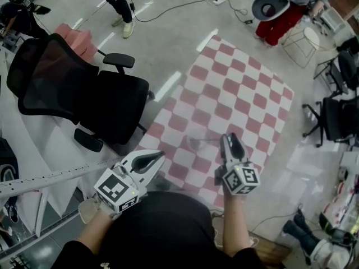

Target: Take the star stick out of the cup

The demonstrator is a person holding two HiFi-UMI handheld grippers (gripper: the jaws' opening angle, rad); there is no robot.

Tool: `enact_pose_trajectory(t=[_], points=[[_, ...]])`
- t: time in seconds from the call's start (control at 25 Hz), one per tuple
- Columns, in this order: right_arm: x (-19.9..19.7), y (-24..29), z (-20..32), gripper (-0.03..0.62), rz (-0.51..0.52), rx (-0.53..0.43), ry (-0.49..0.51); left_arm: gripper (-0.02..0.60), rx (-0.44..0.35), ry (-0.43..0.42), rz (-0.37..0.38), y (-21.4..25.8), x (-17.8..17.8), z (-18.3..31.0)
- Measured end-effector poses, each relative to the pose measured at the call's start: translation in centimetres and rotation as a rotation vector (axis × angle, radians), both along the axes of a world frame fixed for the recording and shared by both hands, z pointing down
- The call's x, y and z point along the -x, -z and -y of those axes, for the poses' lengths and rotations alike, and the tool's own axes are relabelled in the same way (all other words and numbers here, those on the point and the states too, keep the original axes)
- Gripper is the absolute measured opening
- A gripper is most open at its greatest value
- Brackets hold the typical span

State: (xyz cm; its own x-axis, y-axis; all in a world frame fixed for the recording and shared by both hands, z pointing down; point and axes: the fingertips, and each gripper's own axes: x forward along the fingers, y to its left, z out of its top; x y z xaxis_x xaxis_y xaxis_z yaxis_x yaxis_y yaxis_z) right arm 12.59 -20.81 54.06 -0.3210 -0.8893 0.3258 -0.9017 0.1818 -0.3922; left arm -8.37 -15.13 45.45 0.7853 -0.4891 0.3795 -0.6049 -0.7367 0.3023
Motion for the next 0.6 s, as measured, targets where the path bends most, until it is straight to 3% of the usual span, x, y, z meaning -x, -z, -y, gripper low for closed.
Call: enact_pose_trajectory(t=[0.32, 0.6], points=[[0.6, -0.8, 0.5, 0.049, -0.037, 0.005, 0.0, 0.041, -0.007, 0.022, 0.019, -0.2, 0.7, -0.3], [2.1, 0.4, 0.4, 0.038, -0.092, -0.041, 0.06, 0.041, -0.015, 0.032, 0.021, 0.1, 0.9, -0.8]])
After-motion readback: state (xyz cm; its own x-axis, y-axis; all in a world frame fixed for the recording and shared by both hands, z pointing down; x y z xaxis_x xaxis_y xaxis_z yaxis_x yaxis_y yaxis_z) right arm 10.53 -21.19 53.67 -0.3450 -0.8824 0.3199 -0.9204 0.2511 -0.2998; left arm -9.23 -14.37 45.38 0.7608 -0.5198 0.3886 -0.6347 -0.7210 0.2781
